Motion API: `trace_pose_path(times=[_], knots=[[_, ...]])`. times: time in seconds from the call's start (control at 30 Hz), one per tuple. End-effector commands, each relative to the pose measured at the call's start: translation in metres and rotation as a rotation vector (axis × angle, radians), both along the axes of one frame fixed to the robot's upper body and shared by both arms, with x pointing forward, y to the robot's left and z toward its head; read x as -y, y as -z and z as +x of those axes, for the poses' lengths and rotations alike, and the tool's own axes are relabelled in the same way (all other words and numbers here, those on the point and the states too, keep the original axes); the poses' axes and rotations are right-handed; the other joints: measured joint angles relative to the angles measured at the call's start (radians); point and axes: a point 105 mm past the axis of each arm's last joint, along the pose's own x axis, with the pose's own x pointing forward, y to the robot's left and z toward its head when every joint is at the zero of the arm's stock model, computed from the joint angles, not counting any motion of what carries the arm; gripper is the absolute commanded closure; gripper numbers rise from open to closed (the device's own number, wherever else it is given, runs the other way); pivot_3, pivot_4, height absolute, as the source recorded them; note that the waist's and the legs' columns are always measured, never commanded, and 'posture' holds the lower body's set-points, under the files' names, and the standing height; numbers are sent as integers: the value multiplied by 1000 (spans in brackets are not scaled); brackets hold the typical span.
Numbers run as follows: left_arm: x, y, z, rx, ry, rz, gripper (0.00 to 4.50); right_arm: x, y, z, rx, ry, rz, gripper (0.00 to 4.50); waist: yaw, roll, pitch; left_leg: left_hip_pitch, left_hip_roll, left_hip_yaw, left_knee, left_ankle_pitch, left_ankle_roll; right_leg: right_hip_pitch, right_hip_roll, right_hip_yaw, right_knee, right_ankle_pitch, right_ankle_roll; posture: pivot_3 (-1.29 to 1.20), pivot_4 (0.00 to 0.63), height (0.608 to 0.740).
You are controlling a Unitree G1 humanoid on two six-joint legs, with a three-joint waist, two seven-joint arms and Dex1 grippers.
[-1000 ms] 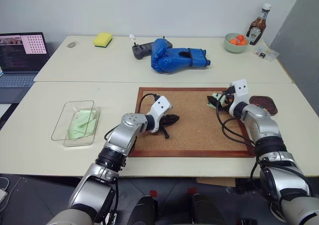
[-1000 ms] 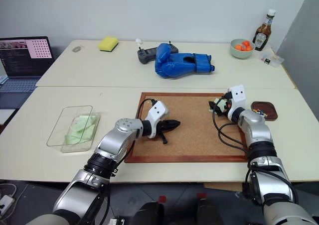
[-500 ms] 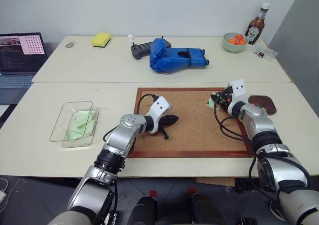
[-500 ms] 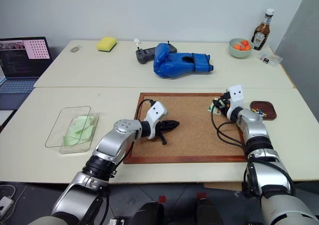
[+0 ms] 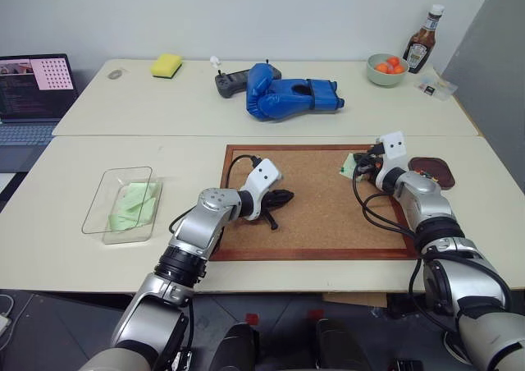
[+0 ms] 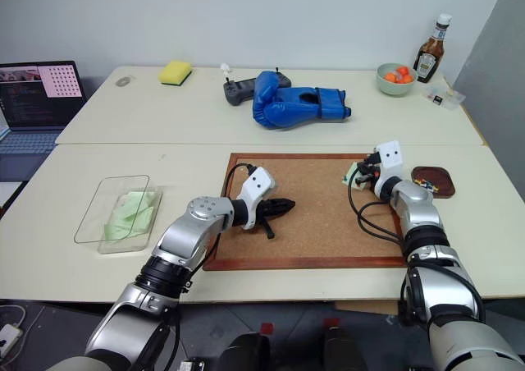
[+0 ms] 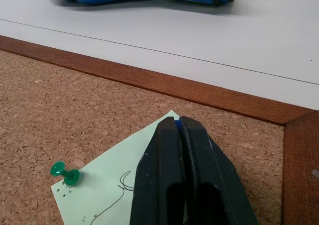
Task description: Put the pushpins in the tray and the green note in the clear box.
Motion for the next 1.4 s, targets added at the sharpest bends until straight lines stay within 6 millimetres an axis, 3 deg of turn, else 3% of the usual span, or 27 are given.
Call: trace_pose_path(times=[0.03, 0.27, 0.57, 0.67, 0.9, 1.0, 1.13, 1.4], knots=[[2, 22, -7, -88, -6, 47, 4500, -4, -32, 3, 97, -30, 35, 4484, 0, 0, 0, 0, 0, 0, 0, 0, 0, 0, 0, 0, 0, 0, 0, 0, 150, 740], [-4, 35, -6, -141, -39, 104, 4500, -3, -47, -2, 132, -36, 32, 4484, 1, 1, 0, 0, 0, 0, 0, 0, 0, 0, 0, 0, 0, 0, 0, 0, 150, 740], [1, 34, -5, -143, -31, 101, 4500, 9, -57, -9, 153, 9, 30, 4484, 4, 2, -1, 3, 0, -1, 1, 0, 0, 4, 0, -1, 0, 0, 0, 0, 150, 740], [2, 35, -7, -146, -25, 100, 4500, 25, -64, -14, 162, 73, 40, 4484, 6, 2, -1, 2, -1, -1, 1, 0, 0, 4, 0, -1, 0, 0, 0, 0, 150, 740], [3, 37, -11, -156, -9, 97, 4500, 101, -73, -40, 145, 397, 25, 4484, 8, 3, -2, 2, -1, -2, 0, 0, 0, 4, -1, -1, -1, 0, 0, 0, 150, 740], [4, 37, -12, -158, -3, 96, 4500, 121, -70, -49, 120, 467, 24, 4484, 6, 4, -2, 2, -1, -1, 0, 0, 0, 4, -1, -1, -1, 0, 0, 0, 150, 740], [6, 36, -11, -158, 7, 95, 4500, 134, -59, -51, 64, 505, 70, 4484, 4, 5, -3, 3, -1, 0, 0, 0, 0, 5, 0, 0, -1, 0, 0, 0, 150, 740], [7, 36, -13, -157, 17, 94, 4500, 136, -40, -41, -9, 498, 137, 4484, 5, 6, -4, 3, -1, 3, 0, 0, 0, 5, 0, 0, -1, 0, 0, 0, 150, 740]])
